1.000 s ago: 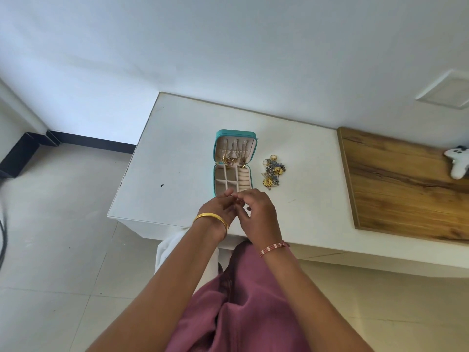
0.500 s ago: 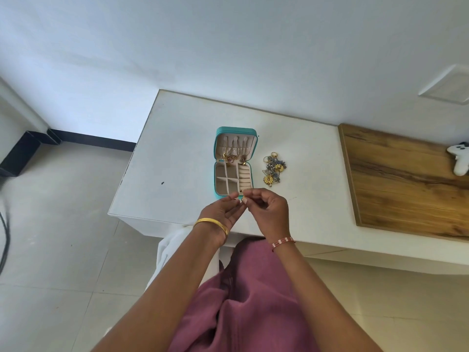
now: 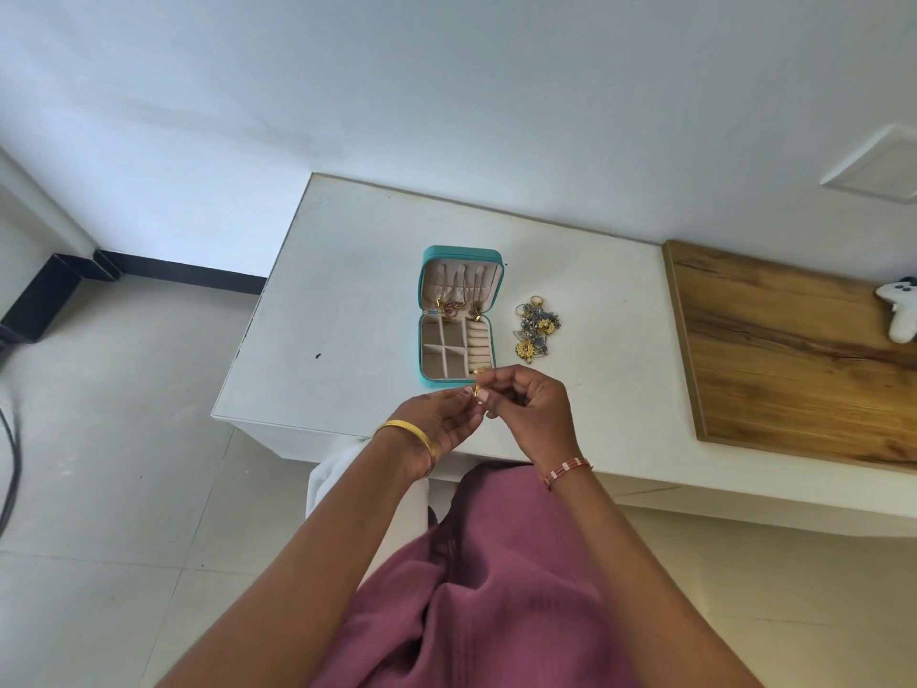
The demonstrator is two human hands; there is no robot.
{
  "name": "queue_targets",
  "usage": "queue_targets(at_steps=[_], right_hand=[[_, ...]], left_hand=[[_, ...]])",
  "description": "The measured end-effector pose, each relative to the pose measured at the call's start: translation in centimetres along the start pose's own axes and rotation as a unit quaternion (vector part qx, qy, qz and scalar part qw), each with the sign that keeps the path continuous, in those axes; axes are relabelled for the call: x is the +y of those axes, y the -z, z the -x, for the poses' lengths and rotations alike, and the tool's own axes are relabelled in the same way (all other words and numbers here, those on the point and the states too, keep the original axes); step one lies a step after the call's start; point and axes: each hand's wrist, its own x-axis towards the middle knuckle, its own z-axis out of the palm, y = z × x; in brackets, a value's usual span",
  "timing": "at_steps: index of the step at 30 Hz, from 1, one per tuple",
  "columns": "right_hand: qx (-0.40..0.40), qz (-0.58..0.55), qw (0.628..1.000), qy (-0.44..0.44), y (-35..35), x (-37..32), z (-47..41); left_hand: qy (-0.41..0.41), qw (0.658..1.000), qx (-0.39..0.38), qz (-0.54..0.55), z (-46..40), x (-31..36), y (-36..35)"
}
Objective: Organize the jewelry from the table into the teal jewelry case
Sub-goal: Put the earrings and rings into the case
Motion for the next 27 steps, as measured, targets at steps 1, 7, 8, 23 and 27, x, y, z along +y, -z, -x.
queue_targets(at_steps=[1,7,8,23,27], right_hand=[[-0.002,-0.001,1.0,0.001,0.1,-0.1,-0.1],[0.009,0.022,1.0,-0.003,-0.2,-0.4,-0.2],[0.018,0.029,0.999,-0.006,-0.4,-0.4,-0.3],[0.1,0.162,0.981,0.026,-1.2,0.1,-3.2],[0.088,0.237,0.966,0.054,0.1,0.8,-5.1]], left_hand=[[-0.001,1.0,-0.005,-0.007,0.0,0.1,0.1],[-0.044,0.999,0.027,-0.017,-0.2,-0.4,0.0],[-0.057,0.997,0.038,-0.022,-0.3,-0.5,-0.1],[-0.237,0.941,0.17,-0.169,-2.9,-0.4,-0.4],[-0.314,0.876,0.245,-0.274,-3.2,-1.0,1.0]])
